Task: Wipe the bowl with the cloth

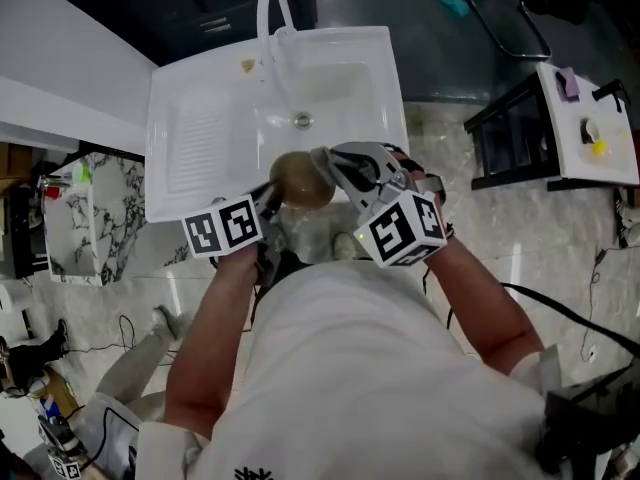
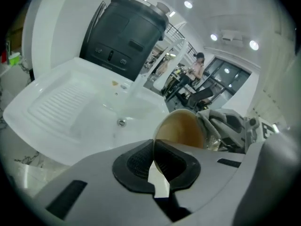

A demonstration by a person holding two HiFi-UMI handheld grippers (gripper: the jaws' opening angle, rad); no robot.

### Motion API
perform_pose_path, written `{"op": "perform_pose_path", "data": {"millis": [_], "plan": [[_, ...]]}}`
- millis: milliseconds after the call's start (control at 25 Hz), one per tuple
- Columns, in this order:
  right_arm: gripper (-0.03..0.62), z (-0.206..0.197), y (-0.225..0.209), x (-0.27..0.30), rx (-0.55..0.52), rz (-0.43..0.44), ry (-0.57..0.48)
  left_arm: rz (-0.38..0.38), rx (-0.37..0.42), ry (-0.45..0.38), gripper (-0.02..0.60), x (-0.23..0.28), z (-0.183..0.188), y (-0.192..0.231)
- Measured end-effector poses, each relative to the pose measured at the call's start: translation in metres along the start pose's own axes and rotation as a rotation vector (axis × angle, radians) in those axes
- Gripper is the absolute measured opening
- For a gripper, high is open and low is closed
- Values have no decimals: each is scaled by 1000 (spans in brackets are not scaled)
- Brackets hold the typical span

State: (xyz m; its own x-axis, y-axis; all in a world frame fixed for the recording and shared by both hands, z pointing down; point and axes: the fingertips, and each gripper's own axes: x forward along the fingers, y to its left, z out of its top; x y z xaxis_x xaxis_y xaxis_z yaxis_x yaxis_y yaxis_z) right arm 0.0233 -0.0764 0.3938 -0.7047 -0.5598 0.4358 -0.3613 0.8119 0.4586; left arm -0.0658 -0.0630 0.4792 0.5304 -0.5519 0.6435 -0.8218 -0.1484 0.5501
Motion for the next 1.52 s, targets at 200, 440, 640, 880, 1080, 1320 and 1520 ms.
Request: {"op": "perform_pose_path", "data": {"millis": [200,440,640,880,1080,1320,1520], "plan": [[32,23,2,-12,252,183,-188,-238,-2,-3,19,-12,-1,-20],[32,60,3,-36,334,412,-407,-509,103,11,20,-35,0,-53],[32,78,7,-46,460,536,-485,-685,259,41,20,-55,-6,-87],[32,82,6,-39,505,566,-492,-842,309,9,20,-74,-4,-116],[32,71,17,-29,508,554,-445,-905,298,-77,20,-86,9,-126],[32,59,27,-32,538,577,-419,-877,237,-204,20,-94,35,-117],[32,60,47,-43,513,637,-426,-838,200,-252,20,-96,48,-102]]}}
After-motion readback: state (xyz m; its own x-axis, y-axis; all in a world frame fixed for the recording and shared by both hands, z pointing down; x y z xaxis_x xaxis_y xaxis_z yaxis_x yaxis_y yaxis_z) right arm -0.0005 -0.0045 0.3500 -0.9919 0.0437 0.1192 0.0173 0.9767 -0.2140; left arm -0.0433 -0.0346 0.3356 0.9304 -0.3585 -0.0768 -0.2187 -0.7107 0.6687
